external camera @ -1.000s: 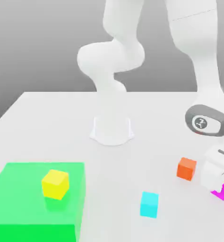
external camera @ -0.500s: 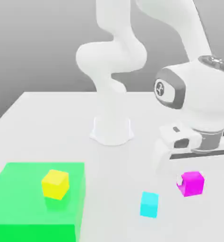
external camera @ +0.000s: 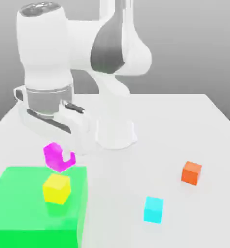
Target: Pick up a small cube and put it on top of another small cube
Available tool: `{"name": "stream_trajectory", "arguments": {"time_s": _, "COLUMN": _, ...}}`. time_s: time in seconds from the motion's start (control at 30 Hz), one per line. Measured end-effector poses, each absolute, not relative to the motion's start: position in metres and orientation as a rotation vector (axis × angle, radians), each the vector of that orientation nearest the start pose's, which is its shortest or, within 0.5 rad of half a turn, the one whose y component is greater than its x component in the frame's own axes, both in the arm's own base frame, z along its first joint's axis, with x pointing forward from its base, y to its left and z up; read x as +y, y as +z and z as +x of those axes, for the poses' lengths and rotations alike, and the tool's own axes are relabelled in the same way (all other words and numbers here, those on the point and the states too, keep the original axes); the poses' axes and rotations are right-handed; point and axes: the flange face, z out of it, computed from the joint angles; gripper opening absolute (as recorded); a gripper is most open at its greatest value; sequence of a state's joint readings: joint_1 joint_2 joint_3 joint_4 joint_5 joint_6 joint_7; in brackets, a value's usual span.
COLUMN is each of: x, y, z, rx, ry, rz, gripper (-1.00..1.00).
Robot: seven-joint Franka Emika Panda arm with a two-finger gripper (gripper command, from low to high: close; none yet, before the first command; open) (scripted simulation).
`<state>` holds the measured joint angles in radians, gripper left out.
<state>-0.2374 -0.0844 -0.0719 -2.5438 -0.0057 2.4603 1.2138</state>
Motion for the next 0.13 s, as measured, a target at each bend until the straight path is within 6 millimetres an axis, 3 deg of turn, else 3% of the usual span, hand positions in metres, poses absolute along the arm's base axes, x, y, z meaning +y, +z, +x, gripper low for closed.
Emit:
{"name": "stream_trajectory", "arguments": {"time_s": 0.03, "x": -0.1374, "y": 0.2879, "z": 0.4278, "rx": 2.164, "ry": 0.0, "rz": -2.274, "gripper": -1.0}}
{"name": "stream_trajectory", "arguments": {"time_s": 0.07, "x": -0.1378, "y": 0.2795, "z": 0.4271, "rx": 2.166, "ry": 0.0, "rz": -2.272, "gripper": 1.0}}
{"name": "stream_trajectory", "arguments": {"time_s": 0.13, "x": -0.1378, "y": 0.2795, "z": 0.4271, "rx": 2.166, "ry": 0.0, "rz": -2.272, "gripper": 1.0}}
